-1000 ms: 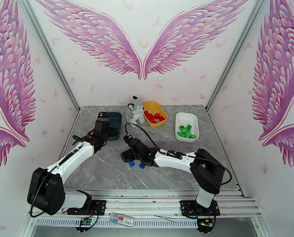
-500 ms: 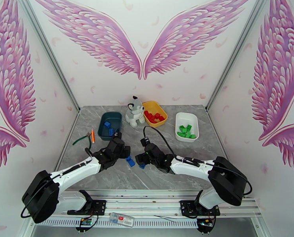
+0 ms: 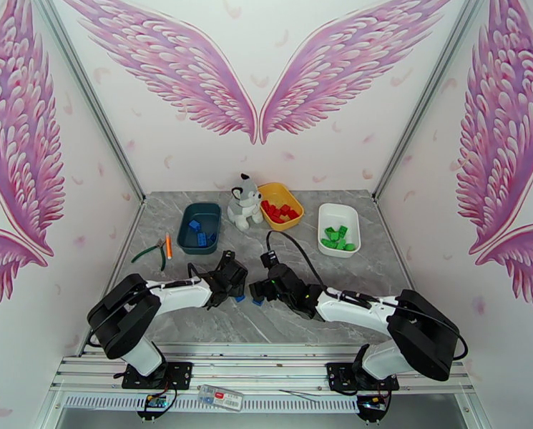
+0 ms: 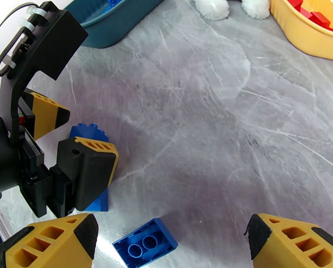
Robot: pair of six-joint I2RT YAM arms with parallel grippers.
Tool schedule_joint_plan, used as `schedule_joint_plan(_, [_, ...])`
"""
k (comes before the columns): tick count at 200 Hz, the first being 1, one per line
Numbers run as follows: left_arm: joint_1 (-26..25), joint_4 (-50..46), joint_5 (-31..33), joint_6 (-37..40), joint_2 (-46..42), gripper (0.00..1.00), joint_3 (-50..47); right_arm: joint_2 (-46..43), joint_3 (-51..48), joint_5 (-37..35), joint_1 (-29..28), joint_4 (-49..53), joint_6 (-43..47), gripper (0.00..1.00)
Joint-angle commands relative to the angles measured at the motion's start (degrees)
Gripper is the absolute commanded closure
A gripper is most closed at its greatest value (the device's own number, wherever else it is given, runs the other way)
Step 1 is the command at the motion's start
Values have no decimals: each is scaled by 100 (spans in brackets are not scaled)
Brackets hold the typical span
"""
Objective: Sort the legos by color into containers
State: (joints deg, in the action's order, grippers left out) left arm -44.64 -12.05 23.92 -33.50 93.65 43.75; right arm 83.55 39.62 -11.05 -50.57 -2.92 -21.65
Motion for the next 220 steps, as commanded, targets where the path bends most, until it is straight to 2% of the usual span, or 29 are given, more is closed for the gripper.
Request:
schedule_joint_plan(1, [-31,13,175,-119,-112,21,-37,-145,-108,-100,8,-135,-129,5])
schedule_joint_plan(18, [-37,22,235,-161,-242,25,-159,-127,-104,-66,7,-172,-153,5])
schedule_joint_plan(35, [-35,45,245,-173,-383,37,-257,-68,-78,-8,11,-210,-164,5])
schedule_joint_plan(55, [-31,38,212,-184,-498,46,-300,34,-18,64,9,-231,-182,5])
schedule_joint_plan(83, [-36,54,146,-182,-606,53,-349,152,24,274,7,-319,-191,8])
schedule_joint_plan(153, [8,115,60,-174,-494,54,-358,413,29,620,9,-499,-261,11])
schedule_joint_plan(220, [59,159,9,-117,-453,65,-338,374,3,744,8,-532,-287,13])
